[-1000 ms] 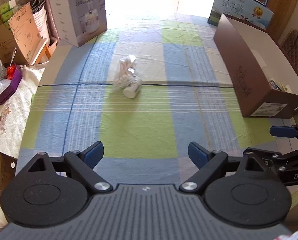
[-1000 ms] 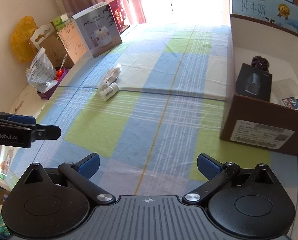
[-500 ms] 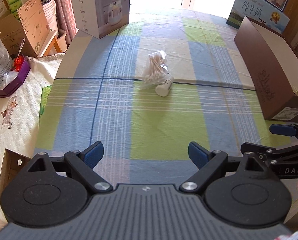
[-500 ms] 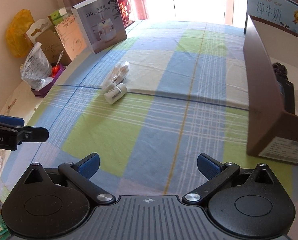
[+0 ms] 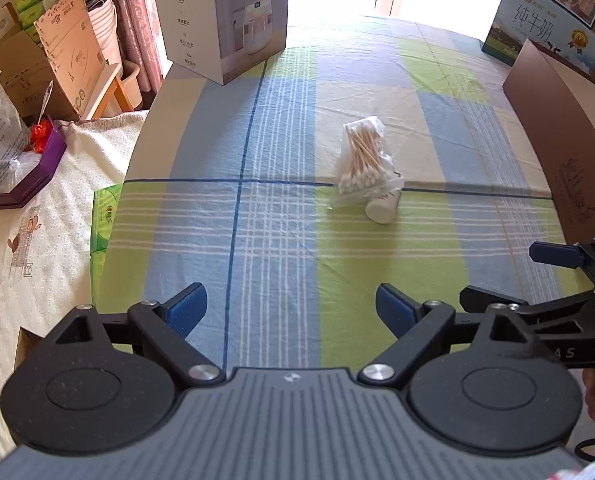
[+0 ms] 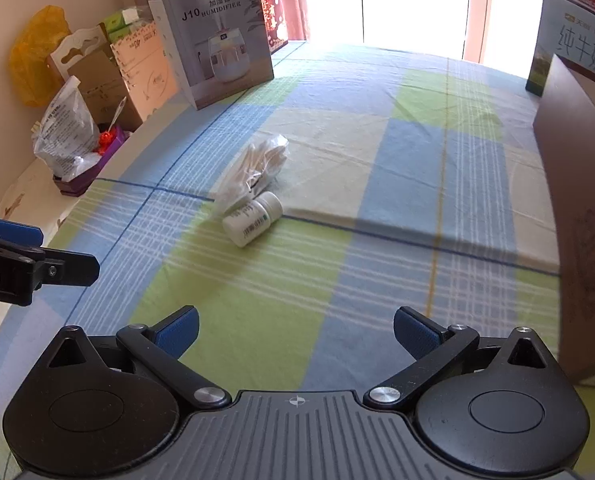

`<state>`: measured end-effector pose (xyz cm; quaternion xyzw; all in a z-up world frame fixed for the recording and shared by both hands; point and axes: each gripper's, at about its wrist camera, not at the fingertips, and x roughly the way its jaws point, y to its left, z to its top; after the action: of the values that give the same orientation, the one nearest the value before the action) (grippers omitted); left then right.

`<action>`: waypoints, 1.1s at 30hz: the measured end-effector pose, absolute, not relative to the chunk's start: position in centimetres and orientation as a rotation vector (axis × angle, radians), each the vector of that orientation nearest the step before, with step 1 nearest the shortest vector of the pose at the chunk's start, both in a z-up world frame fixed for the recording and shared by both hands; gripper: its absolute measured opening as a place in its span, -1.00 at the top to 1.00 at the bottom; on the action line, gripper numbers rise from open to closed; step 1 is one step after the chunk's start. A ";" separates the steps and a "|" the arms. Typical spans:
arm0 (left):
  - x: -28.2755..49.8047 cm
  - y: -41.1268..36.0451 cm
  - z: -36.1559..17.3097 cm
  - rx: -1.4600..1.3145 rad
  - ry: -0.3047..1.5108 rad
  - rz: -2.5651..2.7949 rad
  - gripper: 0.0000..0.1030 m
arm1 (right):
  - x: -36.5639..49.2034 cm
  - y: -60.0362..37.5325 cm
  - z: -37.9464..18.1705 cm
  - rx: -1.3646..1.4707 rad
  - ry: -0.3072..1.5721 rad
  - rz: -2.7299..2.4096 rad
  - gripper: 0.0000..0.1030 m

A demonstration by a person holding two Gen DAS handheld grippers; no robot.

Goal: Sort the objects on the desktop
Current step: 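Move both tools back from the box toward the cotton swabs and pill bottle, then grasp the cotton swab bag with the left tool while the right tool grasps the white pill bottle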

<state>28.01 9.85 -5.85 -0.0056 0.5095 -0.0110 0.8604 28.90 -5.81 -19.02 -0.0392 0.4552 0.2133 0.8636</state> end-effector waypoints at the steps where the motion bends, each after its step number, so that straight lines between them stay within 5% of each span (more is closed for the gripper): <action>1: 28.3 10.0 -6.0 -0.011 1.071 -0.023 -0.73 | 29.2 -5.5 -19.3 -0.084 0.951 0.445 -0.96; 20: 34.9 11.7 -9.6 0.010 1.112 -0.019 -0.73 | 34.6 -1.1 -22.7 -0.093 0.897 0.368 -0.96; 33: 38.0 9.8 -9.2 0.006 1.089 -0.122 -0.72 | 36.9 -8.4 -22.3 -0.017 0.889 0.146 -0.96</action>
<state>37.97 9.79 -9.23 0.0030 0.5179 -0.0580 0.8535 36.93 -8.43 -22.30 -0.0084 0.4297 0.0705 0.9002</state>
